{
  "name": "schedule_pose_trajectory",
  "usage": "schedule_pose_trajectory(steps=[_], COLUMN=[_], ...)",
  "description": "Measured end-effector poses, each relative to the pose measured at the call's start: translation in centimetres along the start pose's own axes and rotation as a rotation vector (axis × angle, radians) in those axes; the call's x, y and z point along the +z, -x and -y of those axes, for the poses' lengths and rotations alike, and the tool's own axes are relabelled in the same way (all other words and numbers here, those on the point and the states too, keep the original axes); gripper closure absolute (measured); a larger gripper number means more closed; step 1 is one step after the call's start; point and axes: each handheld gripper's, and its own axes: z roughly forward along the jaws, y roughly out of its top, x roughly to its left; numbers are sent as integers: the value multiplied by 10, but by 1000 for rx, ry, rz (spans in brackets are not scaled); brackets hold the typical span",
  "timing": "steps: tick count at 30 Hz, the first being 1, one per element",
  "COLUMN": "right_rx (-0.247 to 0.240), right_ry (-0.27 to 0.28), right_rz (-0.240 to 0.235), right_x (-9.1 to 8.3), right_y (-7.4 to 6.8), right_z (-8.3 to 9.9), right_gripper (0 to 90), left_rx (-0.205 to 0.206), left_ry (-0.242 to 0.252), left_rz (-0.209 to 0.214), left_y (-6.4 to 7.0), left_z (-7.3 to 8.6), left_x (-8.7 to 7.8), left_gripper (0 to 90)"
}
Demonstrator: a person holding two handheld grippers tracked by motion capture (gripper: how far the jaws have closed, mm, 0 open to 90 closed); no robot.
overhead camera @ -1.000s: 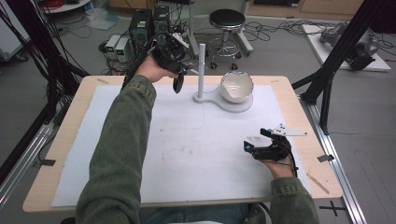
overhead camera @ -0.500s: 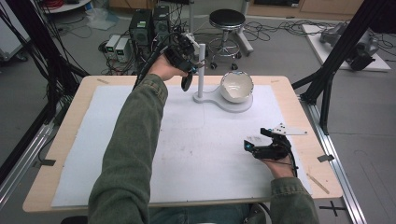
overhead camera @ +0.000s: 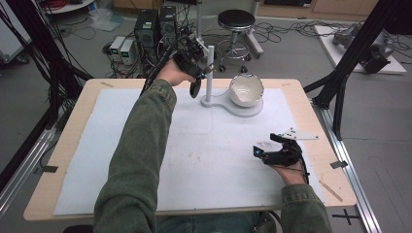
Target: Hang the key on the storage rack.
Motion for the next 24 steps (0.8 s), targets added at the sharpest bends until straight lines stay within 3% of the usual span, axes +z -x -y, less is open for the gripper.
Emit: schedule_pose_trajectory(steps=[2,4,6,9,16,24], right_rx=[0,0,-3,-5,-7,-7], right_ry=[0,4,7,13,12,14], right_rz=[-1,3,6,7,7,13], right_x=[0,-1,-1,-1,-1,-2], right_y=[0,-1,-1,-2,-2,-3], right_z=[0,0,-1,-1,-1,-1], right_gripper=[6,6,6,6,6,6], left_rx=[-35,-59,-67,-89,-112,-130], left_ry=[-5,-26,3,25,36,77], left_rz=[24,20,0,25,61,53], left_y=[-2,-2,0,1,2,-1], left_z=[1,3,5,6,11,28], left_x=[2,7,7,7,0,-15], left_gripper=[754,593,388,254,69,56])
